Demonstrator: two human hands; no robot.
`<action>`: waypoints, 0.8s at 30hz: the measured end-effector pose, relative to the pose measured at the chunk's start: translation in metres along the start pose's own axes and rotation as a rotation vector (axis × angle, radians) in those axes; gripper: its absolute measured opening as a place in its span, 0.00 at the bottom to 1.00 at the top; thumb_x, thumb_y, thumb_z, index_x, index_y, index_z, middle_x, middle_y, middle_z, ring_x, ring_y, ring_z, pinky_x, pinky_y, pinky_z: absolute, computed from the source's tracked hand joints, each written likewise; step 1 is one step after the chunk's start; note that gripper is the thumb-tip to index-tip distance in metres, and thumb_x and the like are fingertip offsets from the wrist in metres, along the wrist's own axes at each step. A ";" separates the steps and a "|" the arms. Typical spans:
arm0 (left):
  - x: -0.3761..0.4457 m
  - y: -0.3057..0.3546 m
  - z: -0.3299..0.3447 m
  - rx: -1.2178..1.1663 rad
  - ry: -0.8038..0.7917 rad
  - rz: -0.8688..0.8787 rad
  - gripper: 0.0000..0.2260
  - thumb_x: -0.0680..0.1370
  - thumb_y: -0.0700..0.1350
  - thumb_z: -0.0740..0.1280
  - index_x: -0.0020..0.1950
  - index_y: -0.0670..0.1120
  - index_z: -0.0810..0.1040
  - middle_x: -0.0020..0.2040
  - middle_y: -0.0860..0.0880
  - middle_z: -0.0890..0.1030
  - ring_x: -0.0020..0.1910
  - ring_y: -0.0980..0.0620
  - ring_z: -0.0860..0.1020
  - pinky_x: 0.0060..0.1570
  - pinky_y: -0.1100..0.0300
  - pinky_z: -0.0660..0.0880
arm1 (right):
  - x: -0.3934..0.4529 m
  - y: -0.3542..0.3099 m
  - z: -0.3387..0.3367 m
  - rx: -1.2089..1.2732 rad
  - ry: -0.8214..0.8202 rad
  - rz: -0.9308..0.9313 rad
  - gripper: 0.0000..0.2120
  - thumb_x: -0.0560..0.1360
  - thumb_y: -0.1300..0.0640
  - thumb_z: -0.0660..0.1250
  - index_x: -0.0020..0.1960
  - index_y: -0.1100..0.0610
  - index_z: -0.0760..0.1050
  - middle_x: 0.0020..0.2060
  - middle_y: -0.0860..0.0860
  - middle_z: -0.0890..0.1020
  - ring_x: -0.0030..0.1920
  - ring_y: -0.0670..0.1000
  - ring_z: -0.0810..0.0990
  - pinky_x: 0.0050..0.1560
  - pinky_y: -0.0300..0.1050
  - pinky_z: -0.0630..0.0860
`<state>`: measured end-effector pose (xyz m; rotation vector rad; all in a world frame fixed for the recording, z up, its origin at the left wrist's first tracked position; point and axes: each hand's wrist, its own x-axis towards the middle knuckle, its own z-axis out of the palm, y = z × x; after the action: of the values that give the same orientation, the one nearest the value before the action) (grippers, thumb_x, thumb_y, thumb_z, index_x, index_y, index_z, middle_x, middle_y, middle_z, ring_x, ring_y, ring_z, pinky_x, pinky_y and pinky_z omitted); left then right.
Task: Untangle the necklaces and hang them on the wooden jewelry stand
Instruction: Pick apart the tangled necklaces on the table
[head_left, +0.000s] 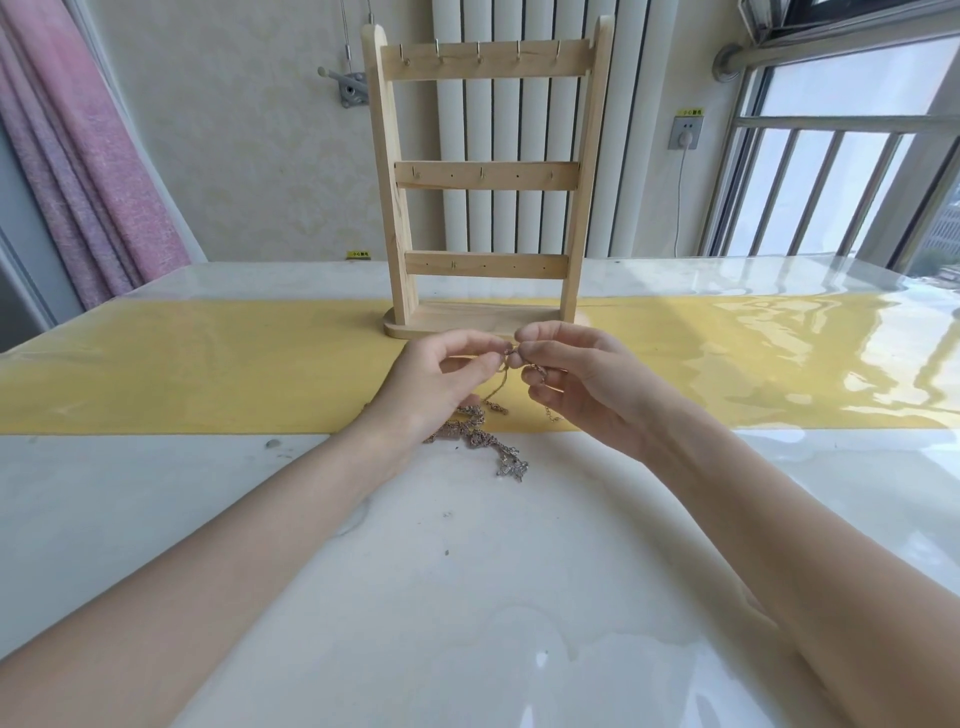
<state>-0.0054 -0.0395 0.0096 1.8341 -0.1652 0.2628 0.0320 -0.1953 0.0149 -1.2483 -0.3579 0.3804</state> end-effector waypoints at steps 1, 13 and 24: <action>-0.001 0.001 0.000 -0.038 -0.018 -0.004 0.08 0.78 0.39 0.64 0.46 0.52 0.80 0.45 0.54 0.82 0.43 0.61 0.78 0.41 0.67 0.76 | 0.000 0.000 0.001 -0.010 -0.011 0.000 0.07 0.76 0.69 0.62 0.44 0.59 0.73 0.32 0.52 0.80 0.29 0.46 0.73 0.31 0.35 0.71; -0.001 0.005 -0.005 -0.084 -0.025 -0.028 0.05 0.75 0.36 0.69 0.46 0.45 0.81 0.37 0.53 0.84 0.37 0.63 0.78 0.36 0.72 0.72 | 0.000 0.001 0.000 -0.071 -0.013 0.025 0.07 0.76 0.69 0.63 0.43 0.58 0.74 0.32 0.52 0.80 0.30 0.47 0.72 0.32 0.36 0.71; 0.002 0.010 -0.009 -0.308 -0.014 -0.207 0.06 0.76 0.36 0.66 0.47 0.45 0.81 0.36 0.52 0.79 0.33 0.60 0.75 0.33 0.69 0.74 | 0.000 0.004 0.003 -0.314 0.080 -0.071 0.07 0.75 0.61 0.68 0.39 0.54 0.75 0.38 0.46 0.79 0.42 0.46 0.73 0.46 0.42 0.67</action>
<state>-0.0070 -0.0329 0.0213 1.5330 -0.0222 0.0739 0.0302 -0.1922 0.0117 -1.5480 -0.4026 0.2176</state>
